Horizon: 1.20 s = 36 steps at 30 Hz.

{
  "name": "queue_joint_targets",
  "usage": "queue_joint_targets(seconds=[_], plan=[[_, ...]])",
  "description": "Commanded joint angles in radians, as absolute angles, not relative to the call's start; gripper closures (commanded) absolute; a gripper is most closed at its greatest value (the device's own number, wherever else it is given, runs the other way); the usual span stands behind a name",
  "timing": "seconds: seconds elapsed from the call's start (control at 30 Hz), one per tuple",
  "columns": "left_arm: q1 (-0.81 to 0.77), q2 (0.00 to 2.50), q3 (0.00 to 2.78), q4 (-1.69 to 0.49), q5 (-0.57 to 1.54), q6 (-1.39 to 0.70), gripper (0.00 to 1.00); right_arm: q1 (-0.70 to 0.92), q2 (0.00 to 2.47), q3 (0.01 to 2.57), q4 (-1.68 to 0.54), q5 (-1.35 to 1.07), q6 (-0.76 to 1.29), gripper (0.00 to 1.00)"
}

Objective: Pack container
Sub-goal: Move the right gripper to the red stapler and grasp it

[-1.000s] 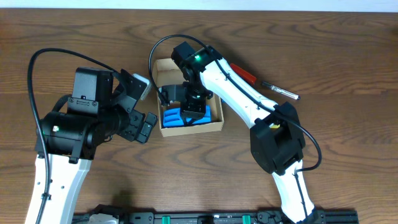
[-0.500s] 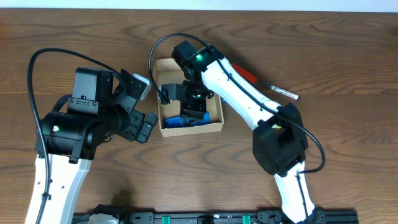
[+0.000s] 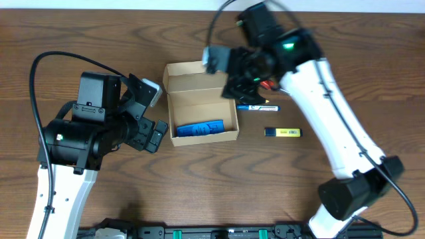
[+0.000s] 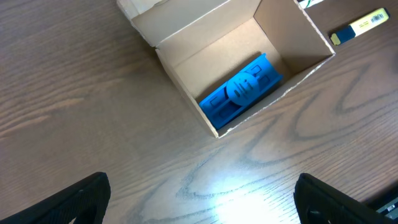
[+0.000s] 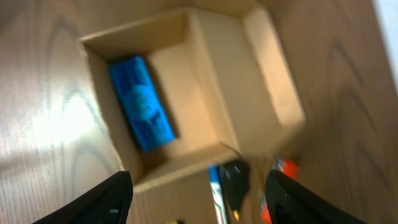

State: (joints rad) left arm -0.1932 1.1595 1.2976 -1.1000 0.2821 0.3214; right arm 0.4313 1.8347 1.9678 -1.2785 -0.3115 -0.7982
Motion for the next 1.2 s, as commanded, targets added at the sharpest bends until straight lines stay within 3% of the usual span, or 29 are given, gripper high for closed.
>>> queue_joint_targets(seconds=[0.0,0.4,0.77,1.17], plan=[[-0.190,1.163,1.311,-1.104,0.289,0.334,0.05,0.360,1.837,1.969,-1.284,-0.259,-0.713,0.29],[-0.190,1.163,1.311,-1.104,0.289,0.334,0.05,0.143,1.865,1.916,-1.187,-0.239,-0.604,0.27],[-0.190,1.163,1.311,-1.104,0.289,0.334,0.05,0.145,1.963,1.594,-0.739,-0.234,-0.576,0.20],[-0.190,1.163,1.311,-1.104,0.289,0.334,0.05,0.146,2.155,1.544,-0.578,-0.236,-0.561,0.22]])
